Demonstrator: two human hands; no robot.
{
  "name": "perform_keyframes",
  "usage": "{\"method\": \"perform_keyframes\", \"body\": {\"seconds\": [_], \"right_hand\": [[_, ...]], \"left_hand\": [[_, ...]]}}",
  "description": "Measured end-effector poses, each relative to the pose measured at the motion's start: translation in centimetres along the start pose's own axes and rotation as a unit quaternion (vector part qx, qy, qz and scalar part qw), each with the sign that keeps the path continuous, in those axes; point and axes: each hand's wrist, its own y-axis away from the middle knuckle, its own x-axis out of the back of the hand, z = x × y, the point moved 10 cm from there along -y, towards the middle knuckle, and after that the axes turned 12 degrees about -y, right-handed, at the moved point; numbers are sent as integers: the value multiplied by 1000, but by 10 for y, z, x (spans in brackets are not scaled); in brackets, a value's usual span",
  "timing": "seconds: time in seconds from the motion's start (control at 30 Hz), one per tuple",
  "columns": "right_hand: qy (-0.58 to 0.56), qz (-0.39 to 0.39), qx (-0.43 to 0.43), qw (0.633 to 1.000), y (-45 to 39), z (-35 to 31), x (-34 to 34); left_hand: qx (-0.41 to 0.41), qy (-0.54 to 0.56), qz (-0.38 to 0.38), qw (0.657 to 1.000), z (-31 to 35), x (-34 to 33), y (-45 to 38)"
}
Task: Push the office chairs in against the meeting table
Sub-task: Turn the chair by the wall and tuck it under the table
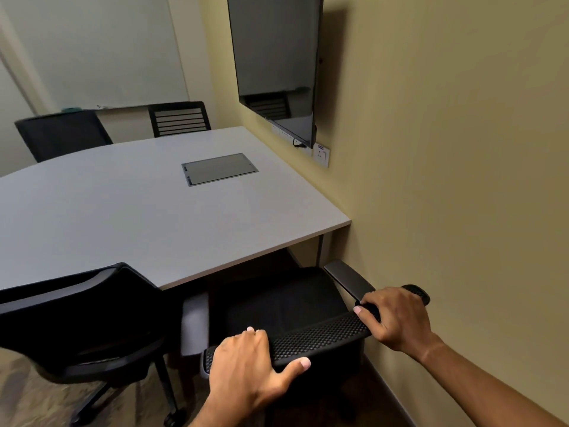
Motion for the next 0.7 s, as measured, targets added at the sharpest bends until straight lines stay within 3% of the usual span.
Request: {"method": "perform_keyframes", "body": {"seconds": [0.7], "right_hand": [[-10, -15, 49, 999, -111, 8, -36]], "left_hand": [[55, -21, 27, 998, -28, -7, -82]]}}
